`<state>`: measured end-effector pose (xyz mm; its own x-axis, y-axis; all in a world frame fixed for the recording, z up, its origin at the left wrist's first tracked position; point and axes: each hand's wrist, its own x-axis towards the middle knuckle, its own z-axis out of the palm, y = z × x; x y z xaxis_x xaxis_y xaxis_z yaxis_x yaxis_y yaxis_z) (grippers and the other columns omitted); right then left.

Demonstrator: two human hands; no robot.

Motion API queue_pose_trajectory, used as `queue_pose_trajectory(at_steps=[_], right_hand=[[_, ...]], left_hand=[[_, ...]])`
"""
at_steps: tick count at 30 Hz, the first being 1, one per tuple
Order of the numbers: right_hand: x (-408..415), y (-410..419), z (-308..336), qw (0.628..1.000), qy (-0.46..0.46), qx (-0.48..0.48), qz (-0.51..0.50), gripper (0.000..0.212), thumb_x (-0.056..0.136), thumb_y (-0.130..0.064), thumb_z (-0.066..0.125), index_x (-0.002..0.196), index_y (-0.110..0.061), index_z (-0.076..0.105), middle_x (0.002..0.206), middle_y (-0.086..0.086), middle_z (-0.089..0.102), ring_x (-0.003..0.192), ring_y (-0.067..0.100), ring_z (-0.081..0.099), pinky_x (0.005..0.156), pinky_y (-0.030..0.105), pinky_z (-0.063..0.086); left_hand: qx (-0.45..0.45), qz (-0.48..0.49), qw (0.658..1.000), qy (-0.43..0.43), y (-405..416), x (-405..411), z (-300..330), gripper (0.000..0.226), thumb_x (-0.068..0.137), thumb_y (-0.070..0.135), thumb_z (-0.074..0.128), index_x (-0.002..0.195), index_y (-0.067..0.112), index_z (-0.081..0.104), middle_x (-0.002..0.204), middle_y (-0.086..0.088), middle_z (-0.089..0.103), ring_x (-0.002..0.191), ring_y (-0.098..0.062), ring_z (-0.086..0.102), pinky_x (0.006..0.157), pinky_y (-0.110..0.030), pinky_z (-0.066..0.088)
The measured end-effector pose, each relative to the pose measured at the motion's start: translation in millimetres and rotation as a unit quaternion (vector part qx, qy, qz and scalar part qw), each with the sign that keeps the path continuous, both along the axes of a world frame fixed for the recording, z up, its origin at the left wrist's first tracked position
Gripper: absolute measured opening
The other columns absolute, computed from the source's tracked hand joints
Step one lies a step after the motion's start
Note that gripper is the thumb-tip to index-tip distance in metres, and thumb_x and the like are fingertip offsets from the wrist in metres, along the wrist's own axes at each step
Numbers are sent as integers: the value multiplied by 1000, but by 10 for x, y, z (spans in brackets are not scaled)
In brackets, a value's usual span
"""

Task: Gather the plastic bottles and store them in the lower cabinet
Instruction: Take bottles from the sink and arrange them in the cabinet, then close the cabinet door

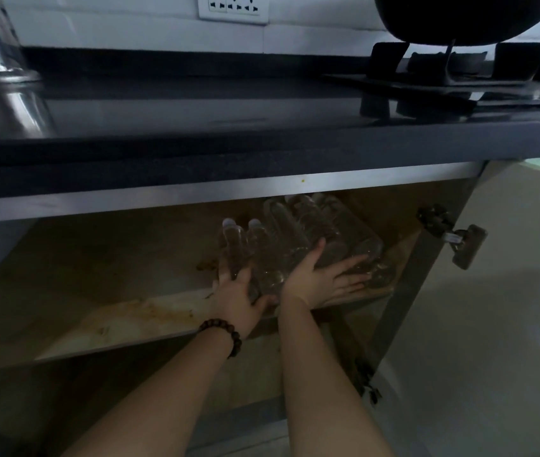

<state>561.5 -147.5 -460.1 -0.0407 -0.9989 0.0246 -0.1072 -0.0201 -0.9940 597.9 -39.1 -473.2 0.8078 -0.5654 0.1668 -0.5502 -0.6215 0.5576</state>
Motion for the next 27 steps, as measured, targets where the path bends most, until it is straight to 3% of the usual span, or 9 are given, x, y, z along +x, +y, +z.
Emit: queue_pose_trajectory(at_steps=[4,7,10,13,16,19,24,27], right_hand=[[58,-41,-12,1000,8,-1,-17,84,85,-73,26,149,-34,-10,159,8,-17,145,29,-13,118,49,-2],[73,-46,3,1000,0,-1,-27,81,88,-68,29,150,-31,-7,159,10,-15,145,30,-11,118,48,-3],[67,-50,13,1000,7,4,-26,81,89,-66,32,151,-29,-6,159,12,-14,145,31,-11,118,45,-6],[-5,-65,20,1000,22,12,7,82,89,-65,35,150,-30,-7,158,13,-16,145,31,-12,118,45,-7],[-178,-65,98,996,58,31,56,85,90,-64,37,150,-26,-9,158,15,-17,145,29,-12,117,41,-10],[-393,-45,318,987,111,48,103,84,91,-60,39,151,-22,-7,158,15,-15,146,28,-10,117,43,-10],[-716,140,919,971,143,59,182,77,96,-51,40,152,-20,-3,160,8,-8,146,22,-5,118,43,-1],[-964,365,1334,958,170,41,229,72,98,-44,40,152,-20,-2,161,2,-8,147,16,-6,119,38,0]], left_hand=[[-13,13,1000,-8,-40,-33,13,73,81,47,68,145,37,35,160,-12,-1,135,-40,26,110,-42,31],[-15,27,999,-12,-92,-55,29,69,83,41,69,144,36,37,160,-12,-1,132,-40,28,109,-40,31],[-11,26,1000,-4,-101,-43,10,72,83,43,67,146,39,32,160,-9,-7,140,-40,16,112,-41,27],[-1,10,999,-35,-94,-27,5,92,83,49,65,151,39,4,157,-9,-26,144,-38,-13,117,-44,9],[34,-14,999,-15,-44,-27,112,112,80,61,61,146,35,-25,153,-6,-33,141,-34,-23,115,-49,-3],[75,-9,997,17,95,-62,326,106,81,68,52,151,24,-15,158,-8,-21,144,-29,-18,115,-51,-4],[91,33,992,78,509,-324,832,80,93,58,39,152,12,11,160,-15,4,146,-28,3,118,-45,6],[116,36,990,71,819,-556,1220,76,94,51,41,152,10,12,160,-13,9,146,-28,10,118,-44,10]])
